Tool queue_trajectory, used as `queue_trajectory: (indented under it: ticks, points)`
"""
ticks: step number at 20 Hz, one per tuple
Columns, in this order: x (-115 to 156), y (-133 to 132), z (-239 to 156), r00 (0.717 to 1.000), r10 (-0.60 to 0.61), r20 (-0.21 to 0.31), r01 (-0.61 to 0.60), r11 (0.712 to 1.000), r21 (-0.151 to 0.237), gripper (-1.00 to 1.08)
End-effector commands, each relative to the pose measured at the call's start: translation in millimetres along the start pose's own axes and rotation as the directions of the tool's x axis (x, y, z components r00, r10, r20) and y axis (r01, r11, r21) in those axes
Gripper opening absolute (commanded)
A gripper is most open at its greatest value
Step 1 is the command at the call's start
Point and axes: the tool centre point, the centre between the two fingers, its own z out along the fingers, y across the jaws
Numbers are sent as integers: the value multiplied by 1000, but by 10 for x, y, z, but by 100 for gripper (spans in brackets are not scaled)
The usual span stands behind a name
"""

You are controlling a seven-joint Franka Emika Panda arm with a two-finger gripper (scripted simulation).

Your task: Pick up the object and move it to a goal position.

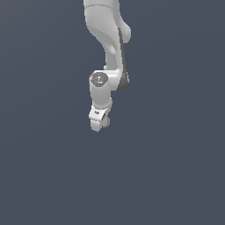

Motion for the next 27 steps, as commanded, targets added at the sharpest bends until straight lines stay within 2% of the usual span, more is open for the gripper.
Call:
queue_trajectory:
  ticks: [1,16,21,27]
  points:
    - [156,-16,-119,1000,-2,-1,2,1000,-3,-100]
    - [1505,-181,-1106,1000,-2,0,2,1000,-1,-100]
    - [1745,-193,-1277,1000,-2,-1,2,1000,-1,-100]
    - [1825,-183,-1331,1000,-1,-1,1,1000,-1,-100]
